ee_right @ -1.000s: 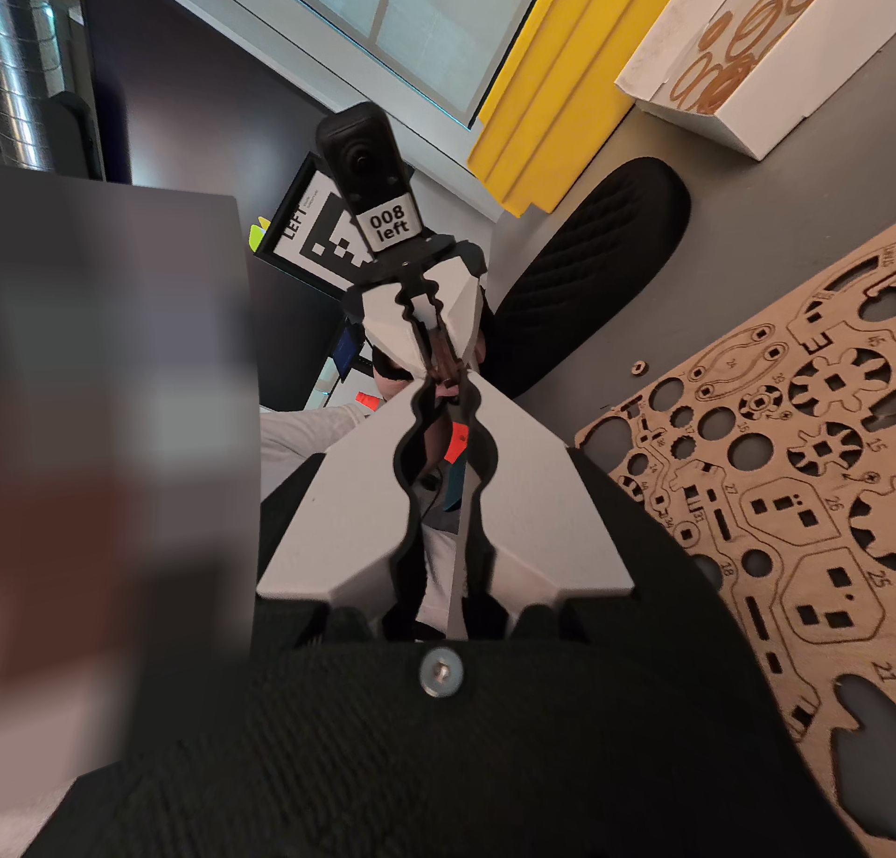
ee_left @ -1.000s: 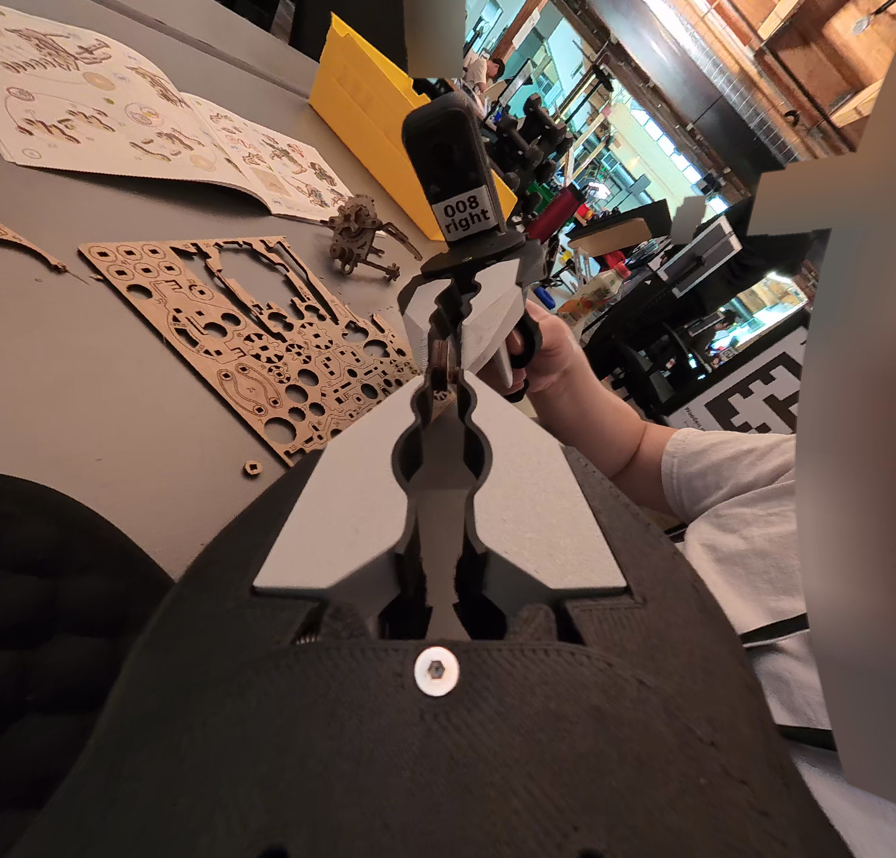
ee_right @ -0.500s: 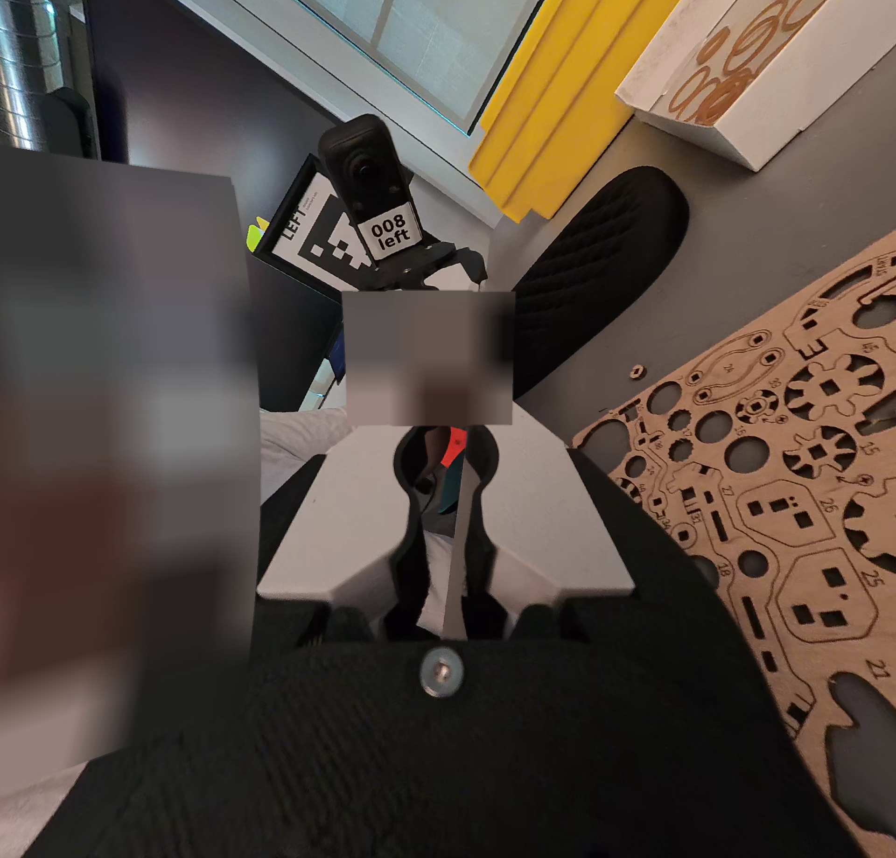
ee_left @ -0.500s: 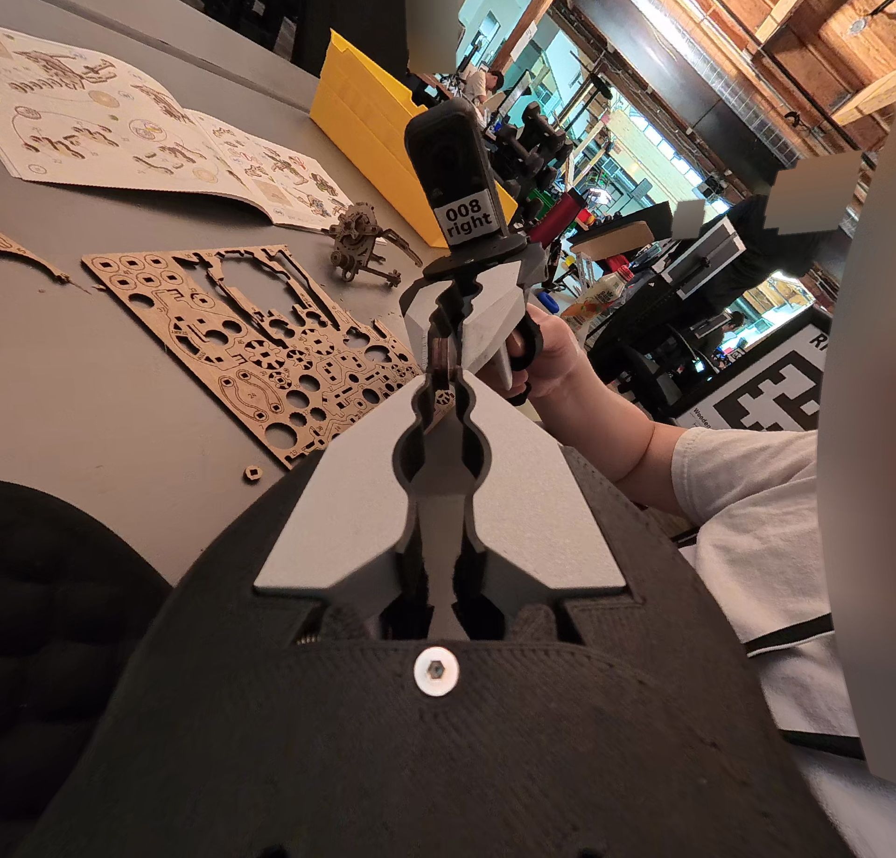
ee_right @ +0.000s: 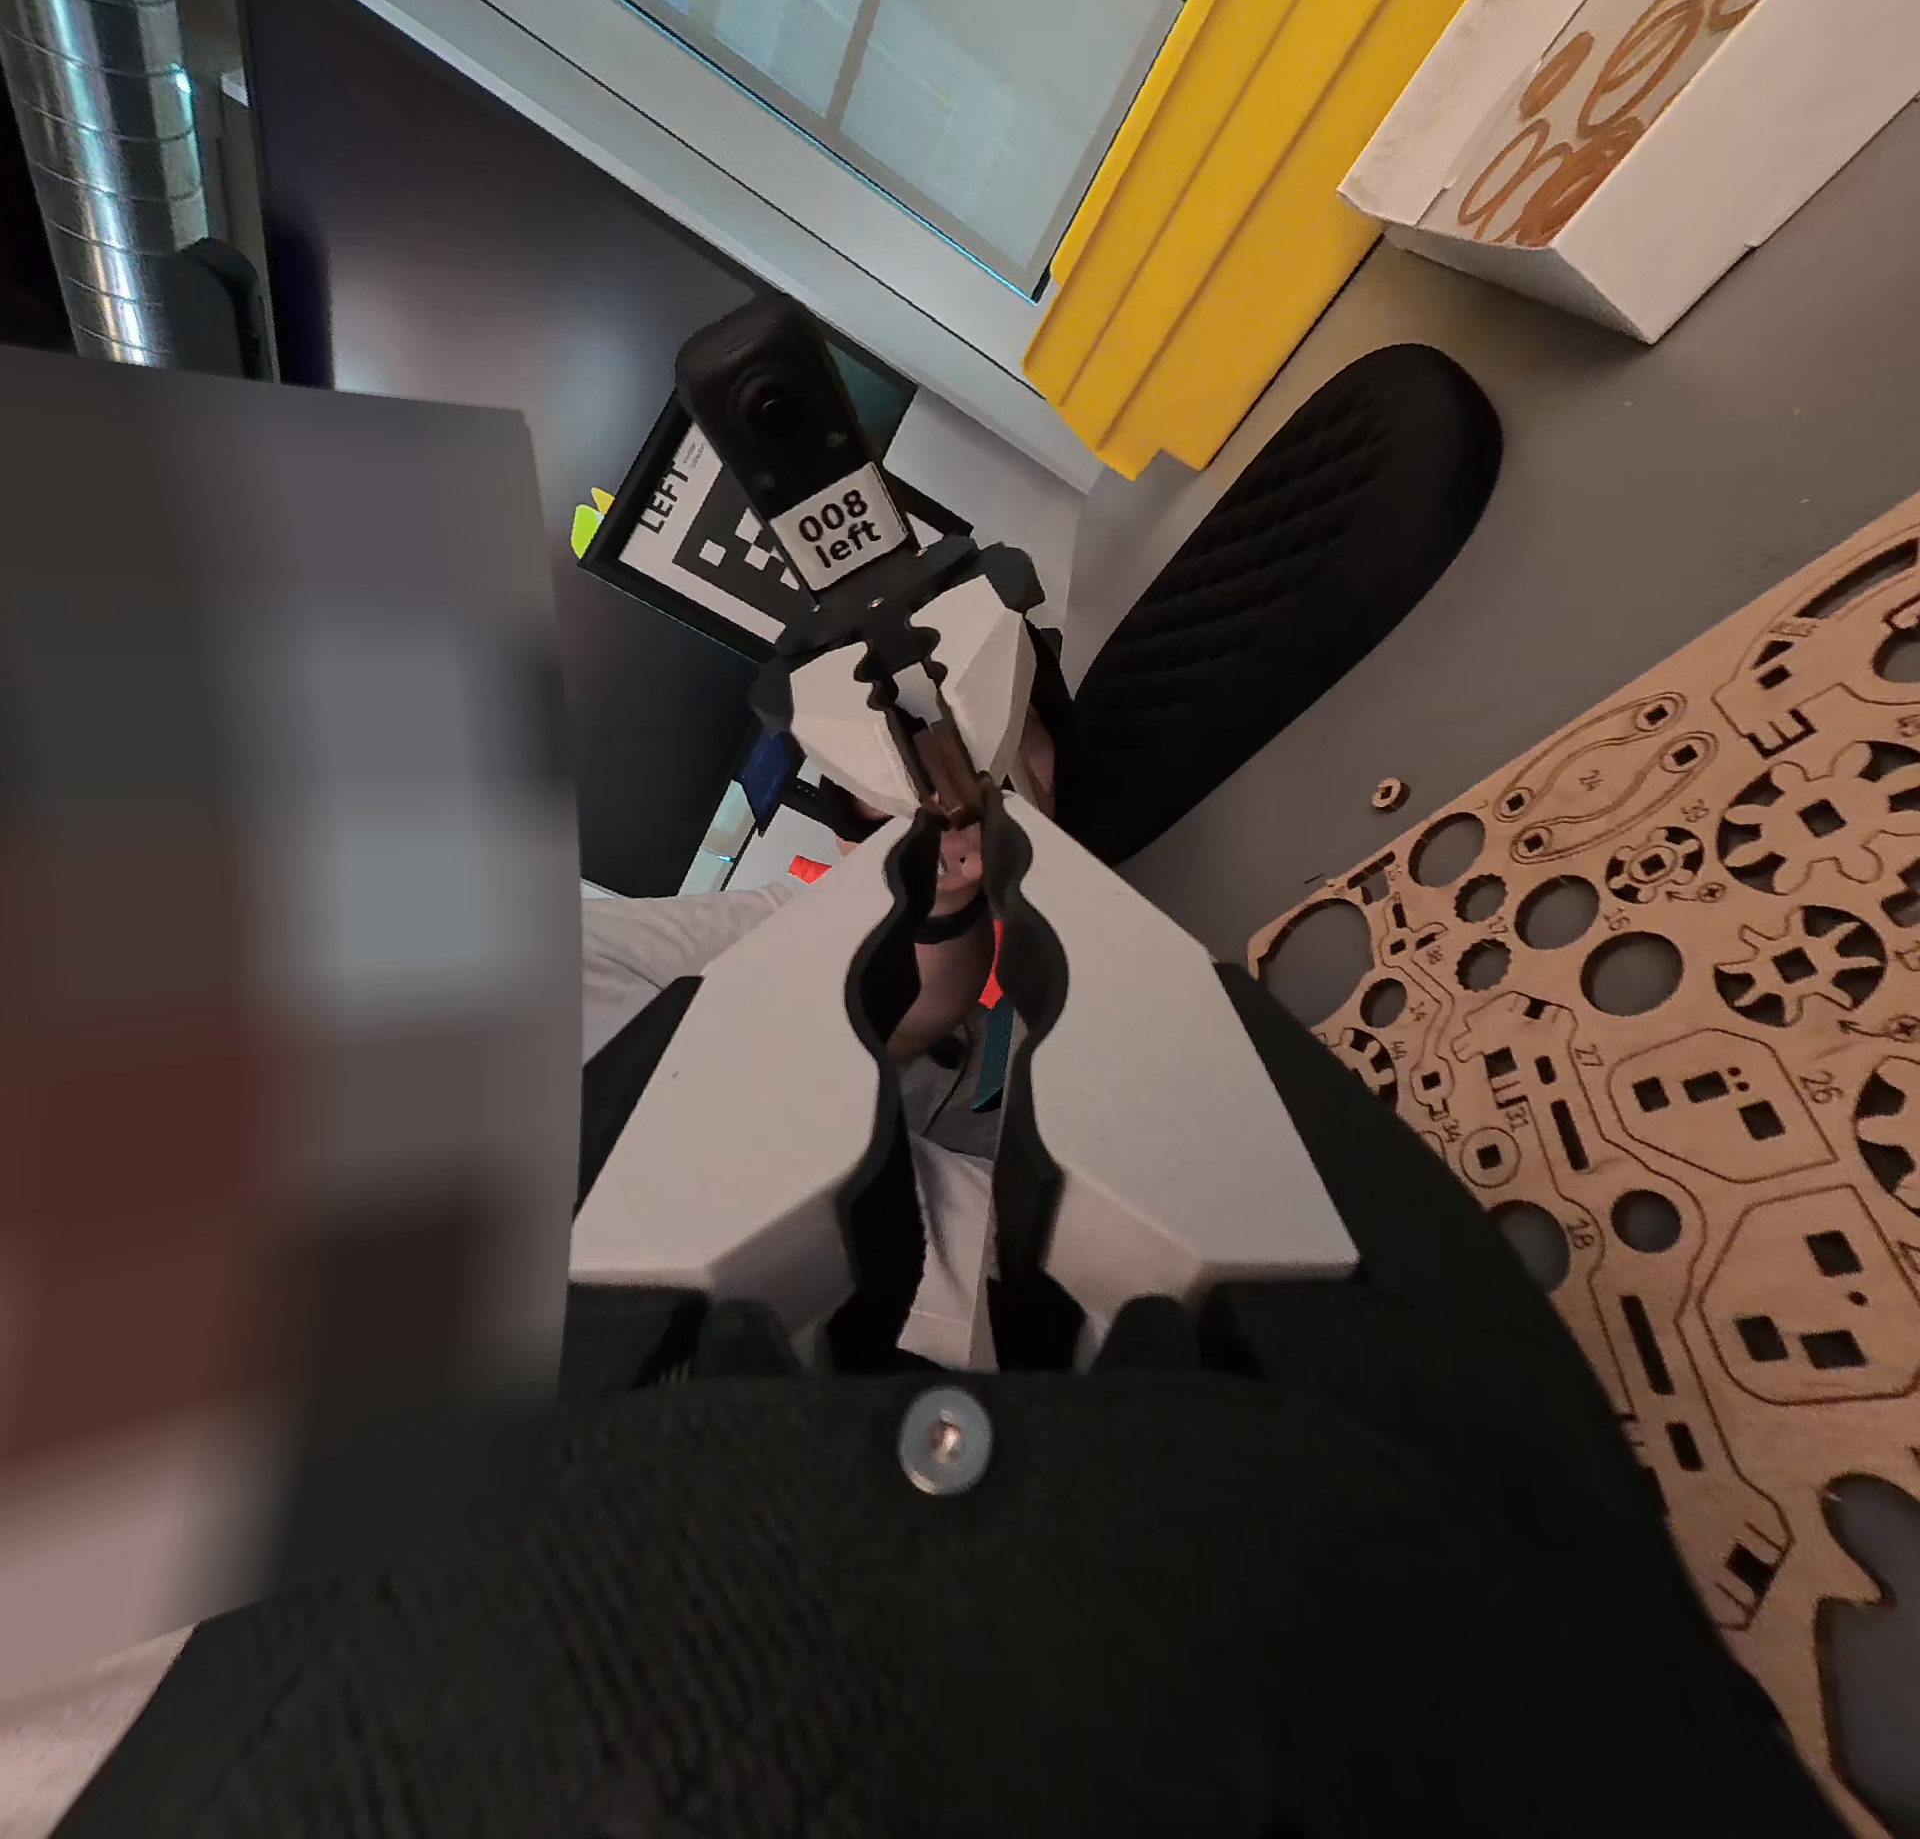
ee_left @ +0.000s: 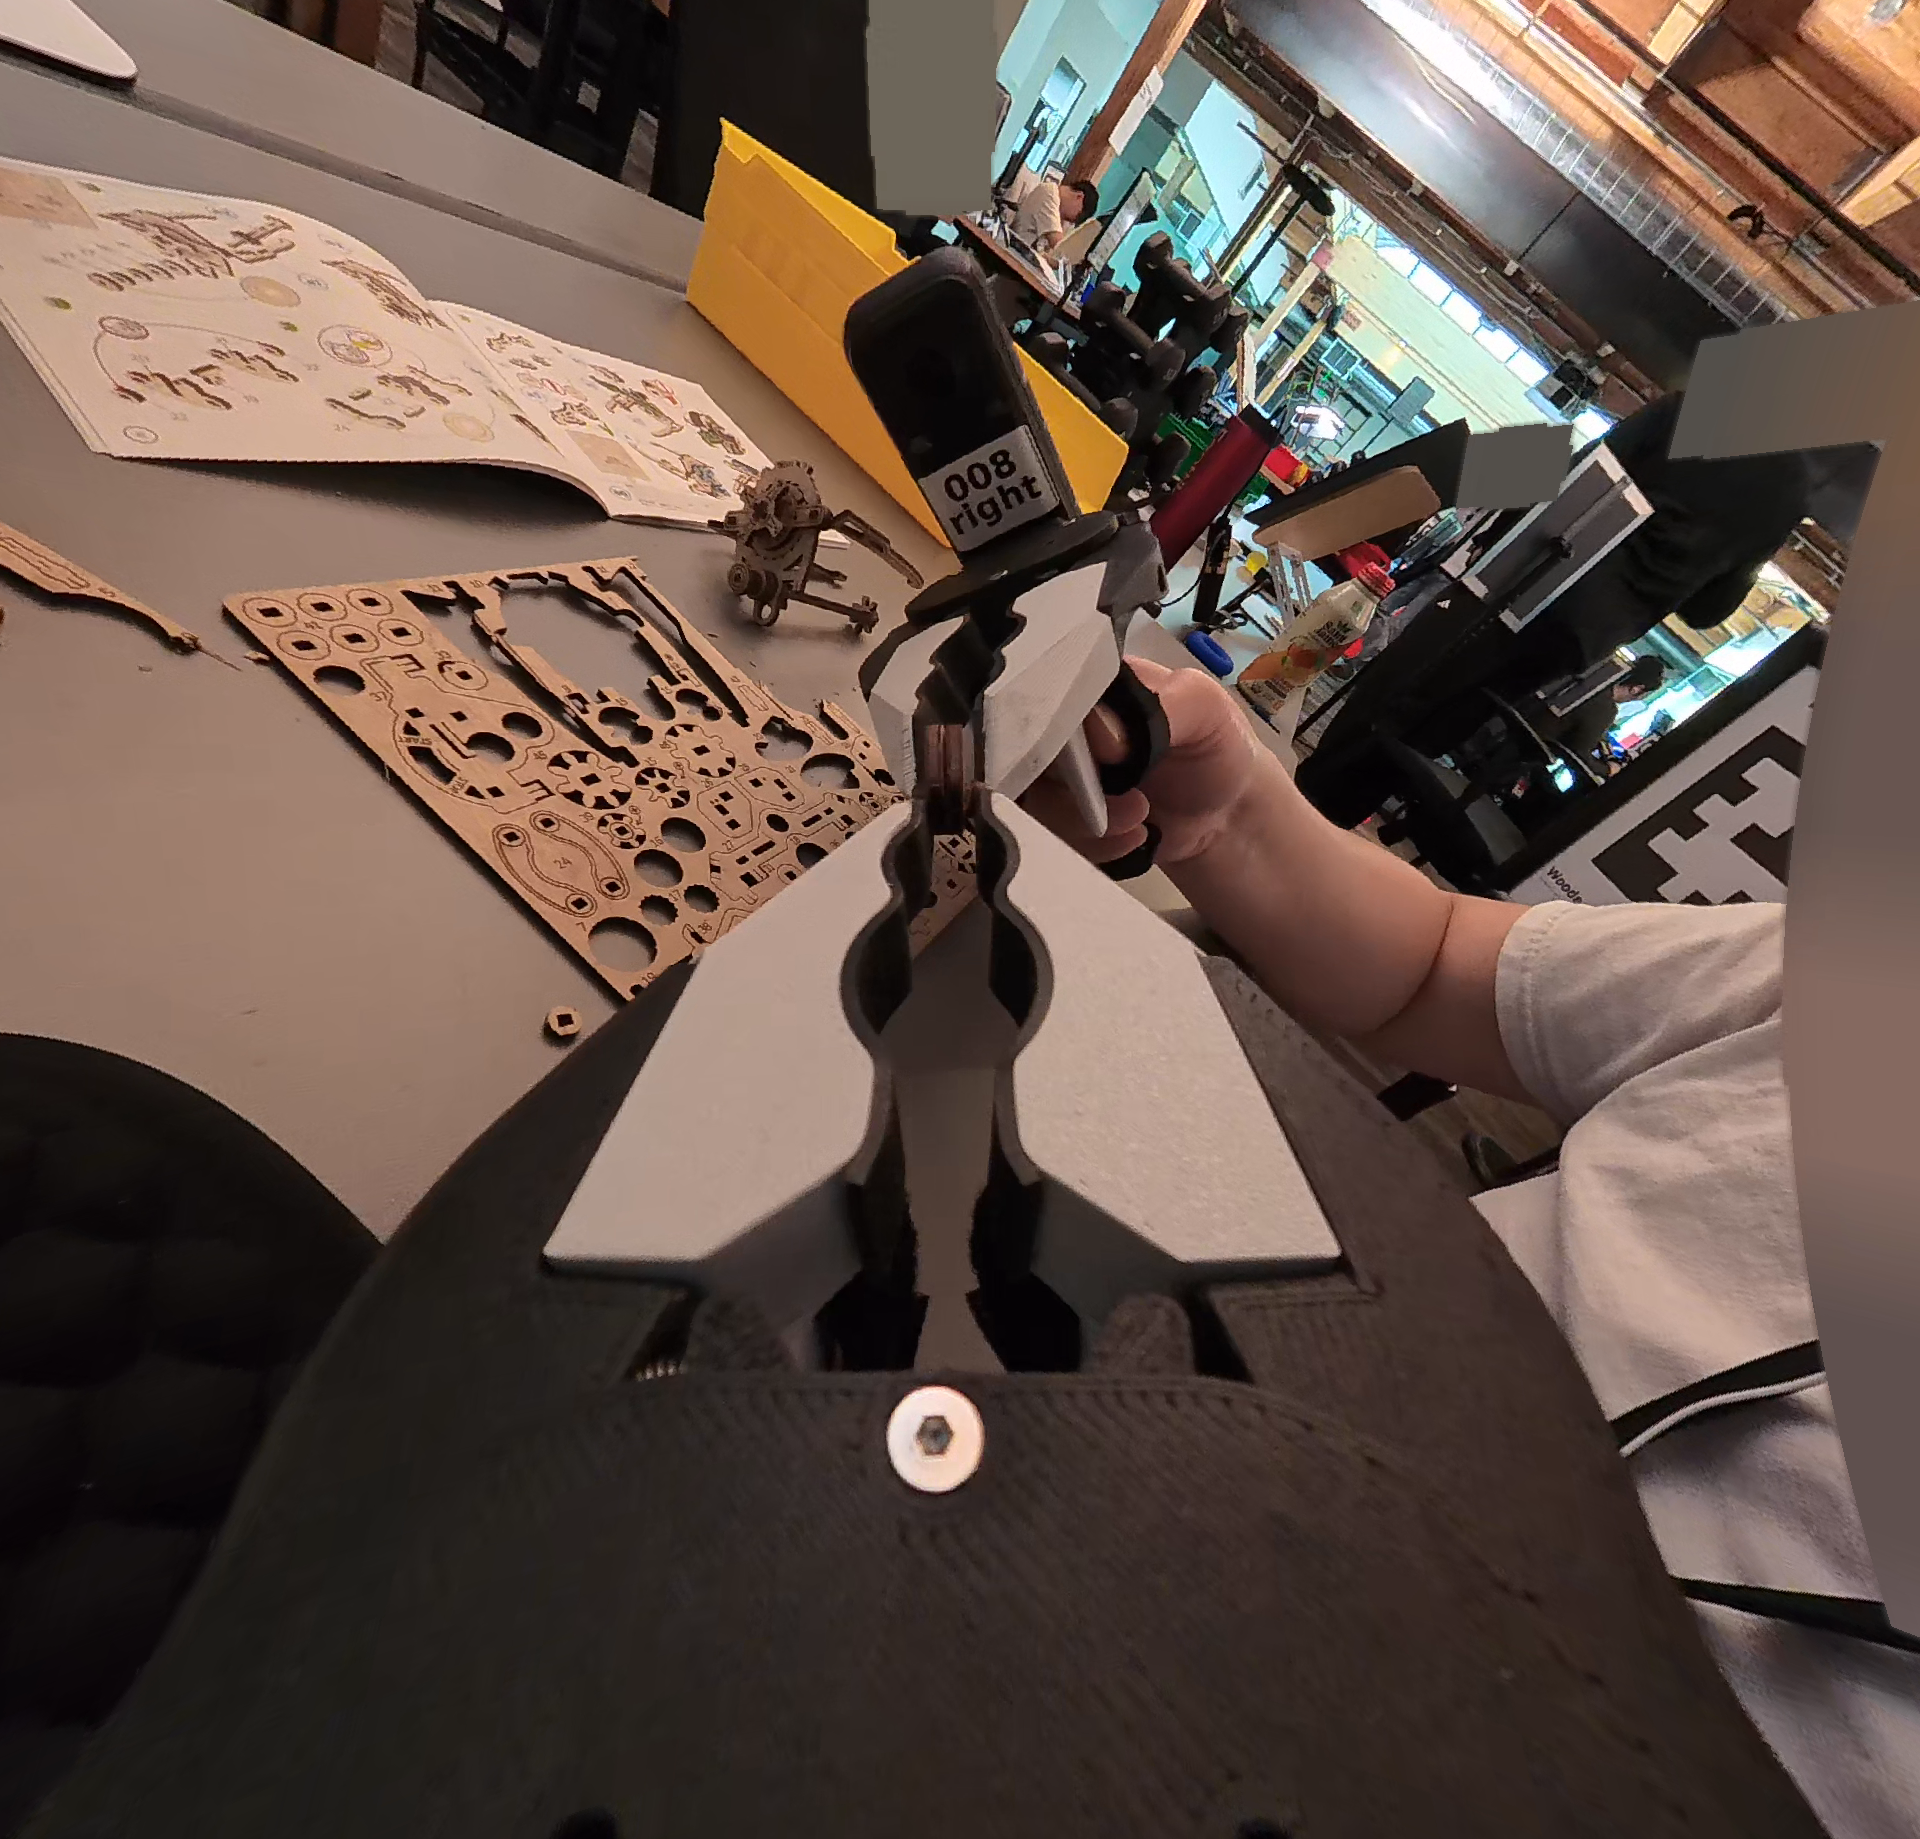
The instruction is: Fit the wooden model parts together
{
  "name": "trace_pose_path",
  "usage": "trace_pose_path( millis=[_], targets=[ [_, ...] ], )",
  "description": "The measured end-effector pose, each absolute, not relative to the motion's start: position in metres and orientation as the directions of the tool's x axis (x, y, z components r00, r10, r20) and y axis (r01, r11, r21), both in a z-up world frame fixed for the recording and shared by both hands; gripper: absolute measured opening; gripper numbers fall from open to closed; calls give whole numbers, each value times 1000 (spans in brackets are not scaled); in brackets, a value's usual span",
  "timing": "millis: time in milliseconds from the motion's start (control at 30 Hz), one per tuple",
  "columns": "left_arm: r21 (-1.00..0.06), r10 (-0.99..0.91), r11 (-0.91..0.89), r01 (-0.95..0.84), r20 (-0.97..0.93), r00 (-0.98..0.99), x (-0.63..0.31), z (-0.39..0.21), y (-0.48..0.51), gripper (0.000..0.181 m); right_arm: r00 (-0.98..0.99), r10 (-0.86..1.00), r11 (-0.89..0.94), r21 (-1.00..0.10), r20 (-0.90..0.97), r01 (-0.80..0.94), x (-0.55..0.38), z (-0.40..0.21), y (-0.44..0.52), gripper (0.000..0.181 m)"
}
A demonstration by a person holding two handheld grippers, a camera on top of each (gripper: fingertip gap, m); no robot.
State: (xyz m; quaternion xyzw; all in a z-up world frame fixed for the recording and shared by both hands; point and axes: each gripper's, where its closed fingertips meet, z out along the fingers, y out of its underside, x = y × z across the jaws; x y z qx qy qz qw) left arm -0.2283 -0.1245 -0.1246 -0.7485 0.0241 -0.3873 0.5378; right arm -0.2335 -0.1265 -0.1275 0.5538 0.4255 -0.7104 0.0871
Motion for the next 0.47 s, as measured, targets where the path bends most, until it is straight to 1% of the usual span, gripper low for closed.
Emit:
trace_pose_path(
  millis=[33, 200, 367, 467],
  targets=[
    [-820, -456, -424, 383, 559, 692, -229, -124, -125, 8, -377, 351, -618, -515, -857, 594, -234, -127, -127, 7],
    [-825, -477, -440, 354, 549, 687, -229, -120, -126, 8, -396, 359, -614, -534, -845, 581, -234, -124, -128, 8],
    [-864, -476, -420, 277, 470, 744, -230, -122, -123, 9, -379, 339, -634, -507, -861, 584, -235, -126, -126, 8],
    [-874, -482, -413, 257, 449, 753, -230, -122, -123, 10, -376, 346, -633, -510, -859, 583, -235, -126, -126, 7]
  ],
)
